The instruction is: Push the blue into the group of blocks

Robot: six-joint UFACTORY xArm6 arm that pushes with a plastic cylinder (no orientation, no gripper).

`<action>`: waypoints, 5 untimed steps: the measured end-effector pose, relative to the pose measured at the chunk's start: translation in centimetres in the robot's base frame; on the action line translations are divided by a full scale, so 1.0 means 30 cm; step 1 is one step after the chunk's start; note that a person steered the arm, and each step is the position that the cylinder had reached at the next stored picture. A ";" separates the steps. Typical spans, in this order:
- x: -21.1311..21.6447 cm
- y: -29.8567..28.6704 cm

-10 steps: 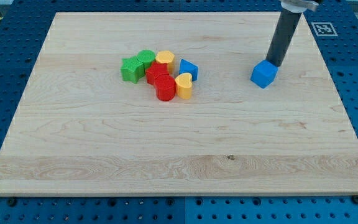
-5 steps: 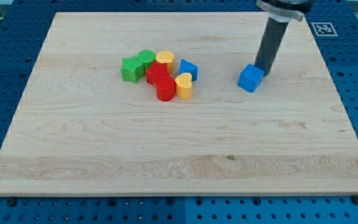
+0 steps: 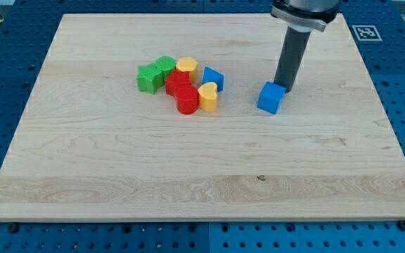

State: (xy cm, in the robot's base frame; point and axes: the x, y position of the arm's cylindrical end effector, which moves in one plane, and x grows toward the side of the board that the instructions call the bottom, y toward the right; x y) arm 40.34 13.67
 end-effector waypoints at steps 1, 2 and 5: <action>0.049 0.000; 0.071 -0.031; 0.221 -0.092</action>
State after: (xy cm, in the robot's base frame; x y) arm 46.97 10.92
